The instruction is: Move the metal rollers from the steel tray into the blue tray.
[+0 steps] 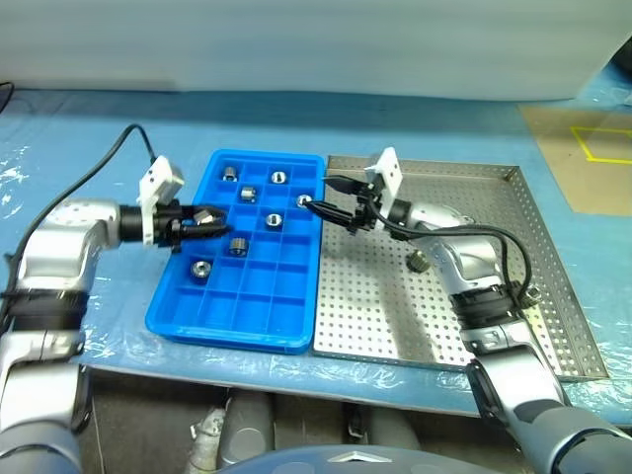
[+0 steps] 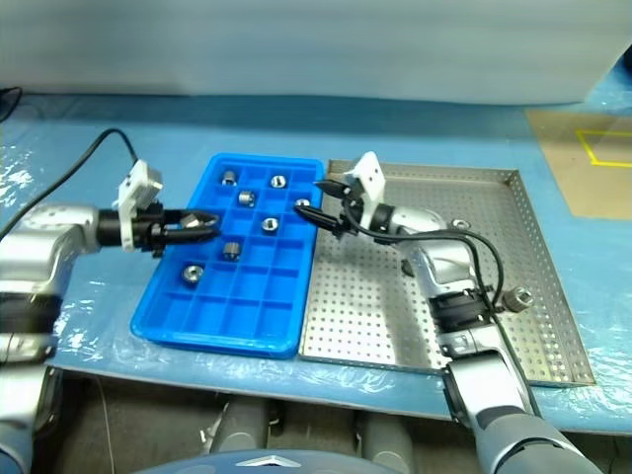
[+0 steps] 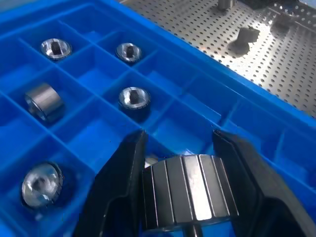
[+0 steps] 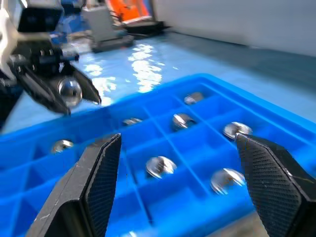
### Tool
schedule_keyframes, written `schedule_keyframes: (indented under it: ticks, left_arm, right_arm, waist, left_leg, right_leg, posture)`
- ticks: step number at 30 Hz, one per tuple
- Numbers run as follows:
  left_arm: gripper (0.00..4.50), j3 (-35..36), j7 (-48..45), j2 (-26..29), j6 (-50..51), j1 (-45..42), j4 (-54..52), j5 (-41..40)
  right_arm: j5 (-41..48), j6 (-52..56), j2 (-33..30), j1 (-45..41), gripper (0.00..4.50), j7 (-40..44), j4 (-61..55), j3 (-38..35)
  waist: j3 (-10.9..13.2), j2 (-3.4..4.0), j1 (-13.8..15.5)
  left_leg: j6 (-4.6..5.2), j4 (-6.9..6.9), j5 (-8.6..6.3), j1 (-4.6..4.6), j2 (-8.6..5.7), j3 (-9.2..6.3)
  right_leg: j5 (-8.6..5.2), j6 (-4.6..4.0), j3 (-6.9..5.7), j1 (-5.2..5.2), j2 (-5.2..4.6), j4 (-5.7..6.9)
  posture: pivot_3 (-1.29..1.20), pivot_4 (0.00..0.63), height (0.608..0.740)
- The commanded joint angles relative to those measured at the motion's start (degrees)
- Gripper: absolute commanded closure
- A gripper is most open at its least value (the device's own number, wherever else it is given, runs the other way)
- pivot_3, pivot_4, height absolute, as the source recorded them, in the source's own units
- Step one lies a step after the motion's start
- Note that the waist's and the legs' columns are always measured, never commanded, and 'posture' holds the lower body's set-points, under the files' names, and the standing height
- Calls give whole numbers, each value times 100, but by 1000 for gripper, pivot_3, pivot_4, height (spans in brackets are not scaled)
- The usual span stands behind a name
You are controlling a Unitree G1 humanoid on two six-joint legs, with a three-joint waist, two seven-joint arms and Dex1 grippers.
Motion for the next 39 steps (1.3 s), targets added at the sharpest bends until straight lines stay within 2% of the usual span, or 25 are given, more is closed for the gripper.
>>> schedule_keyframes:
  ticks: [1, 7, 13, 24, 25, 26, 27, 29, 36, 39]
  left_arm:
    - [2695, 292, 260, 198, 227, 781, -1122, -356]
    - [2695, 129, 645, 177, 161, 1779, -1676, -432]
    - [2695, -89, 805, 195, 61, 1960, -1630, -422]
    - [2695, -725, 620, 318, -184, 1917, -1353, -315]
    - [2695, -764, 617, 343, -235, 1880, -1267, -272]
    - [1971, -818, 621, 371, -320, 1837, -1171, -191]
    - [1781, -872, 695, 365, -368, 1731, -1036, -93]
    - [1130, -922, 733, 349, -376, 1538, -859, -84]
    - [1130, -651, 638, 360, -409, 433, -165, -389]
    - [1130, -639, 431, 359, -594, -557, 626, -360]
  right_arm:
    - [61, -45, 100, -124, 713, 387, -83, 149]
    - [383, 581, -22, -23, 713, 1141, -464, 384]
    - [504, 1067, -372, 135, 713, 1738, -893, 600]
    - [323, 982, -410, 303, 713, 1535, -1038, 582]
    - [295, 945, -417, 313, 713, 1494, -1031, 567]
    - [273, 917, -417, 316, 713, 1444, -1018, 545]
    - [260, 895, -413, 320, 713, 1397, -1011, 520]
    - [245, 855, -391, 326, 713, 1320, -998, 473]
    - [224, 789, -415, 427, 713, 1030, -1092, 348]
    - [227, 790, -514, 545, 713, 849, -1213, 175]
  waist:
    - [0, -1, 59]
    - [0, -2, 155]
    - [0, -2, 243]
    - [-6, 0, 240]
    - [-7, 0, 237]
    - [-8, 1, 235]
    - [-11, 6, 234]
    - [-15, 13, 229]
    - [-15, 11, 154]
    - [-14, 8, 149]
  left_leg:
    - [-1, 0, 1, 1, 3, -2]
    - [-36, -2, 20, 12, 22, -6]
    - [-53, -13, 30, 35, 31, -8]
    - [-55, -13, 32, 46, 27, -4]
    - [-55, -13, 32, 48, 26, -4]
    - [-56, -13, 31, 51, 26, -3]
    - [-56, -14, 31, 53, 26, -3]
    - [-59, -14, 34, 57, 26, -2]
    - [-80, -13, 46, 62, 30, -4]
    - [-91, -10, 54, 52, 28, -5]
  right_leg:
    - [-1, -2, -2, -1, 1, 3]
    - [-4, -4, -1, 2, 15, 13]
    - [-4, -4, 7, 12, 30, 16]
    - [-4, -4, 18, 17, 32, 15]
    - [-4, -4, 19, 20, 32, 15]
    - [-4, -4, 21, 22, 32, 15]
    - [-5, -4, 21, 23, 33, 14]
    - [-4, -4, 22, 24, 33, 17]
    - [-3, -7, 23, 21, 38, 38]
    - [-2, -7, 21, 17, 38, 36]
  posture:
    - [202, 150, 740]
    - [234, 150, 740]
    - [215, 150, 740]
    - [175, 150, 740]
    - [167, 150, 740]
    - [162, 150, 740]
    - [158, 150, 740]
    - [150, 150, 740]
    - [103, 150, 740]
    - [36, 150, 740]
